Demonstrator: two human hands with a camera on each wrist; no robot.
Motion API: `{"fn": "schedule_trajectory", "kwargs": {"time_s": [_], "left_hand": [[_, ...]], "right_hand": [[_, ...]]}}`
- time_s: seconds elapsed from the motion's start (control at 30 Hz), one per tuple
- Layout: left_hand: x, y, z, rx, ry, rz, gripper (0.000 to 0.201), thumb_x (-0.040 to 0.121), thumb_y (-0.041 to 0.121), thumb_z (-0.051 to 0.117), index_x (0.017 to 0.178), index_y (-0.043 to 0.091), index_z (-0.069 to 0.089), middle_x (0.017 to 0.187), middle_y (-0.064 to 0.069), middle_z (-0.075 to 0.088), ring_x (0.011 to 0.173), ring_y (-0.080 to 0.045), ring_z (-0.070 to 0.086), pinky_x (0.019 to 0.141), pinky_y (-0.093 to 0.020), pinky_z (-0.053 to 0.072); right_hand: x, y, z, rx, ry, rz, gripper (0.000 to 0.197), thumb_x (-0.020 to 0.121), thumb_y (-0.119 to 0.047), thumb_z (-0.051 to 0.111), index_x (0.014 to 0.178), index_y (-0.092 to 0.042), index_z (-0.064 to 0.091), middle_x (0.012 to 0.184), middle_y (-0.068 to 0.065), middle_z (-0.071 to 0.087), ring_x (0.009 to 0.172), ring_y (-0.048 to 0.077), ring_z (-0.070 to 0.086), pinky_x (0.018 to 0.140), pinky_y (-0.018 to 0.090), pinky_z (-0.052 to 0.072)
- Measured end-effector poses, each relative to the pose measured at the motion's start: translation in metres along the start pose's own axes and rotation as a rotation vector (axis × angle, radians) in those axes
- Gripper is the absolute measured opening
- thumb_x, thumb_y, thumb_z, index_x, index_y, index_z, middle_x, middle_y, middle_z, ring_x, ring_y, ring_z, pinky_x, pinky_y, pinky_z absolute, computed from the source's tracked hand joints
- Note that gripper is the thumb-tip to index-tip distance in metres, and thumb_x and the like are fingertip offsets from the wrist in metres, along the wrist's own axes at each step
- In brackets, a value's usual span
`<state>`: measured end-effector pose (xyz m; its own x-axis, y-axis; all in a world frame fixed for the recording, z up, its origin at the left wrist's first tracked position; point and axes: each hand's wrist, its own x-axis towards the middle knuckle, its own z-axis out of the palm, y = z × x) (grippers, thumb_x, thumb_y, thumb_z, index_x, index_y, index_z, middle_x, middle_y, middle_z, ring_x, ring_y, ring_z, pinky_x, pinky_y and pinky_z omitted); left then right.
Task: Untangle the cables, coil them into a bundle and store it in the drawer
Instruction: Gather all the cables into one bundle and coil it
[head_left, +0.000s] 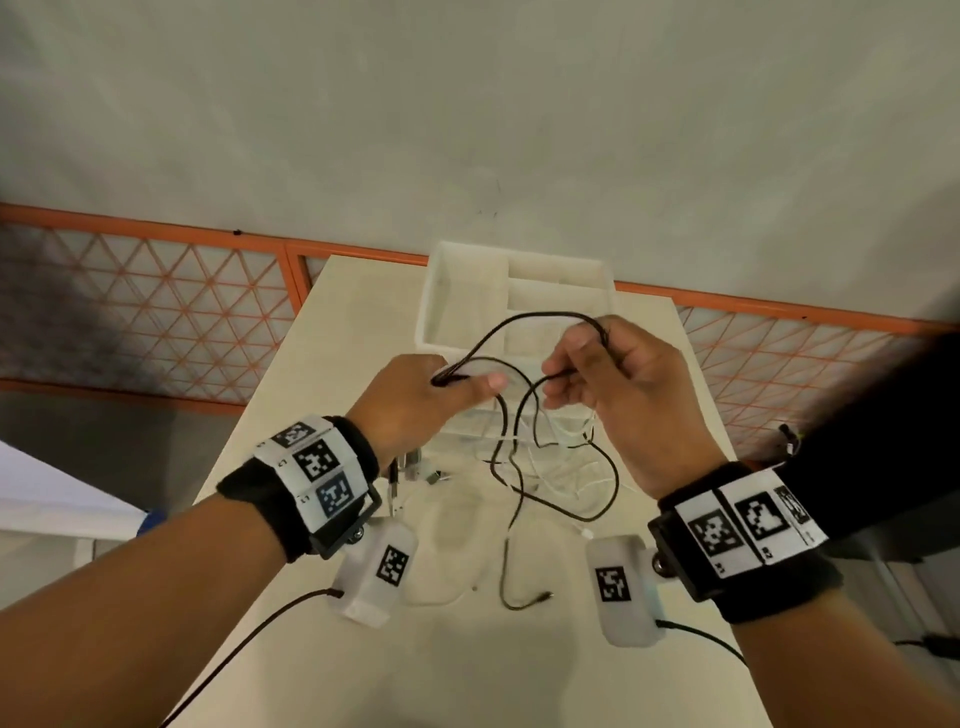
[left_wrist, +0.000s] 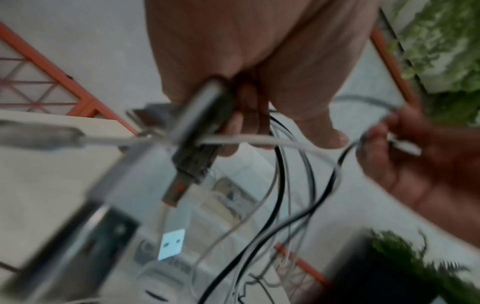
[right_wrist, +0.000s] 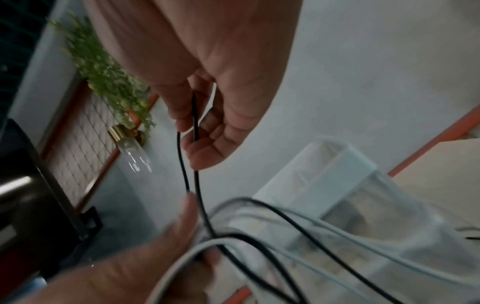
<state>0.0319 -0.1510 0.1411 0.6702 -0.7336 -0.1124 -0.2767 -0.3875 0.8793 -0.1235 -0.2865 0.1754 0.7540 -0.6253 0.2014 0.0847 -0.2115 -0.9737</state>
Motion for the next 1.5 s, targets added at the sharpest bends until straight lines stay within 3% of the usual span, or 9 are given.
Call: {"fn": "schedule_trajectory", "kwargs": {"time_s": [0.1,0.27,0.5,0.63,0.87,1.07,1.2,1.33,1.5], "left_hand": [[-0.007,-0.004,0.015,0.142,-0.136,0.063,0.032,0.071,0.055,0.08,0.073,0.027,0.064,0.05,0.02,0.058,0.046,0.004,0.053,0.047,-0.01,0.034],[-0.004,-0.017,0.018,0.136,-0.092,-0.127,0.027,0.084,0.03,0.073,0.061,0.021,0.063,0.035,0.013,0.046,0.038,-0.005,0.041,0.045,-0.02,0.031],[0.006,0.004,-0.019,-0.334,0.062,-0.262,0.017,0.087,0.017,0.066,0.076,0.005,0.071,0.057,-0.001,0.025,0.045,-0.015,0.021,0.04,-0.021,0.023],[0.009,0.008,-0.016,-0.479,0.058,-0.284,0.015,0.086,0.011,0.063,0.073,0.004,0.067,0.052,0.001,0.025,0.043,-0.013,0.018,0.038,-0.021,0.021],[0.006,-0.002,0.004,-0.434,-0.002,-0.358,0.013,0.087,0.012,0.063,0.081,0.002,0.068,0.052,0.0,0.025,0.043,-0.014,0.019,0.039,-0.021,0.021],[0.006,-0.002,-0.003,-0.553,0.052,-0.344,0.016,0.09,0.013,0.059,0.078,0.003,0.065,0.049,0.004,0.023,0.038,-0.011,0.018,0.035,-0.019,0.02],[0.006,-0.005,-0.01,-0.579,0.066,-0.334,0.017,0.091,0.012,0.057,0.079,0.002,0.064,0.043,0.007,0.023,0.035,-0.009,0.018,0.034,-0.019,0.02],[0.005,-0.007,0.0,-0.558,0.031,-0.352,0.017,0.091,0.012,0.057,0.078,0.003,0.064,0.044,0.007,0.023,0.035,-0.009,0.019,0.035,-0.02,0.021],[0.005,-0.01,0.006,-0.555,0.037,-0.36,0.016,0.09,0.012,0.057,0.078,0.003,0.064,0.042,0.008,0.024,0.034,-0.009,0.019,0.034,-0.019,0.021]], "right_hand": [[0.005,-0.017,0.003,0.032,0.002,-0.129,0.016,0.1,-0.013,0.057,0.091,-0.013,0.071,0.082,0.011,0.069,0.071,0.029,0.065,0.072,0.042,0.06],[0.015,-0.01,-0.011,-0.161,0.112,-0.186,0.017,0.096,-0.011,0.064,0.093,-0.024,0.075,0.072,0.005,0.068,0.061,0.018,0.059,0.058,0.033,0.054],[-0.011,0.101,-0.04,-0.931,-0.137,0.418,0.029,0.091,-0.028,0.061,0.071,-0.009,0.068,0.065,0.013,0.065,0.07,0.032,0.066,0.067,0.037,0.053],[-0.024,0.116,-0.035,-0.811,-0.171,0.616,0.025,0.098,-0.018,0.046,0.088,-0.019,0.069,0.077,0.007,0.069,0.063,0.029,0.069,0.059,0.031,0.058],[0.013,0.038,-0.034,-0.239,0.2,0.246,0.05,0.101,-0.054,0.043,0.087,-0.014,0.07,0.066,-0.001,0.065,0.062,0.021,0.063,0.064,0.04,0.054],[0.022,0.048,-0.059,-0.985,0.218,0.325,0.087,0.078,-0.091,0.011,0.075,-0.022,0.064,0.084,0.004,0.07,0.082,0.031,0.062,0.079,0.042,0.052],[0.016,0.064,-0.066,-0.915,0.23,0.493,0.085,0.084,-0.085,0.016,0.077,-0.022,0.072,0.086,0.012,0.072,0.079,0.034,0.064,0.075,0.041,0.053],[0.021,0.049,-0.057,-0.53,0.252,0.325,0.052,0.098,-0.058,0.045,0.076,-0.02,0.072,0.075,0.002,0.076,0.052,0.017,0.066,0.055,0.023,0.05],[0.023,0.046,-0.057,-0.39,0.215,0.118,0.018,0.097,-0.03,0.06,0.087,-0.023,0.073,0.09,-0.002,0.075,0.069,0.02,0.073,0.07,0.032,0.057]]}}
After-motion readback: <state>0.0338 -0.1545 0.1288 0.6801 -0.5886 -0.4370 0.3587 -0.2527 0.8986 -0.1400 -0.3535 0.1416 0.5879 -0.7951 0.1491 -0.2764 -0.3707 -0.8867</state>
